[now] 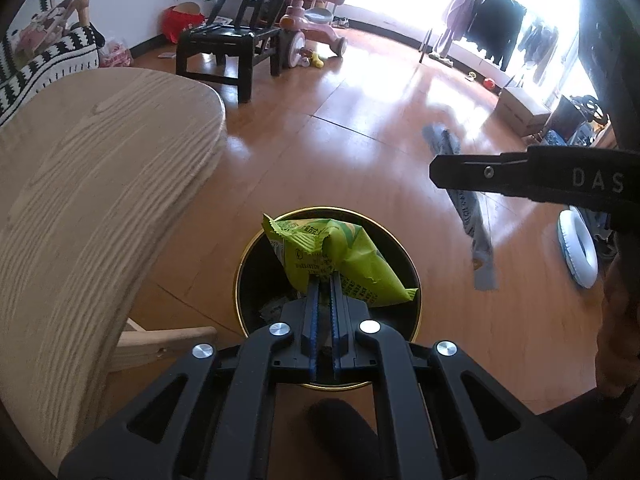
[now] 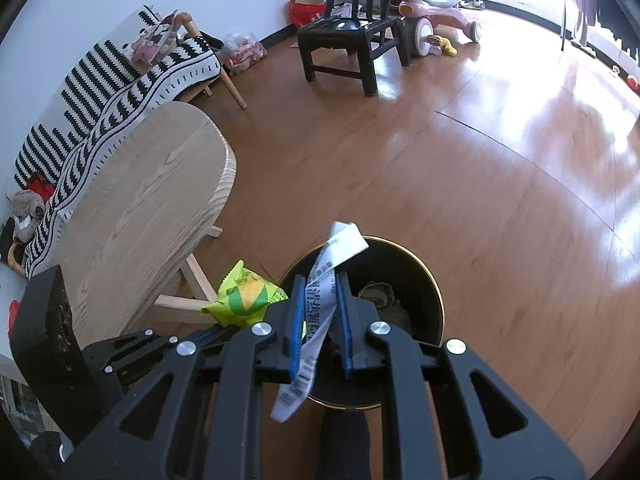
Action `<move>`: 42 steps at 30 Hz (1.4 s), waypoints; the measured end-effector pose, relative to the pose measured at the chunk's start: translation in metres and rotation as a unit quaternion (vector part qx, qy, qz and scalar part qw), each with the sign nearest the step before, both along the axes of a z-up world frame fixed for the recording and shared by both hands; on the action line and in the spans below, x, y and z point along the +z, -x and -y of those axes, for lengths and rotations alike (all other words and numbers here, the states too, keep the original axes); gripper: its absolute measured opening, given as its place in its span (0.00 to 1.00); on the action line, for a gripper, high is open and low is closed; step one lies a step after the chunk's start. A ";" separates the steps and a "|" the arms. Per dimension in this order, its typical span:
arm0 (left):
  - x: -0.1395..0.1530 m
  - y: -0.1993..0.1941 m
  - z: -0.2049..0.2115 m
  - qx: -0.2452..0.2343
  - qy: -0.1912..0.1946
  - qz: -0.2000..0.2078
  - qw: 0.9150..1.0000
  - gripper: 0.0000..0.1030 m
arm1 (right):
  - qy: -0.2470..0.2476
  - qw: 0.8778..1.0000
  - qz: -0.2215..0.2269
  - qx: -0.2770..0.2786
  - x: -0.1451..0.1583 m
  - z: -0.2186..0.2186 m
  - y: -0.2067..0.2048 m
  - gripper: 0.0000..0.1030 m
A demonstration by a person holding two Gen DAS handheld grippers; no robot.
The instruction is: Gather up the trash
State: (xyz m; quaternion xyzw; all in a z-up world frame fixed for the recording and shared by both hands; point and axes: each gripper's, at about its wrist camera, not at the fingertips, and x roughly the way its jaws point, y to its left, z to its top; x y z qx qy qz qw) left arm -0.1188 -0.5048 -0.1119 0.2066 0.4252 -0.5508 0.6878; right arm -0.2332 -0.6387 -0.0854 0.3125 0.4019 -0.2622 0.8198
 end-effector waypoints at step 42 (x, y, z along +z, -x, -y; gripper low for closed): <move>0.113 -0.185 -0.377 0.419 0.011 0.124 0.899 0.90 | 0.087 0.968 0.075 0.224 0.102 -0.237 -0.228 0.90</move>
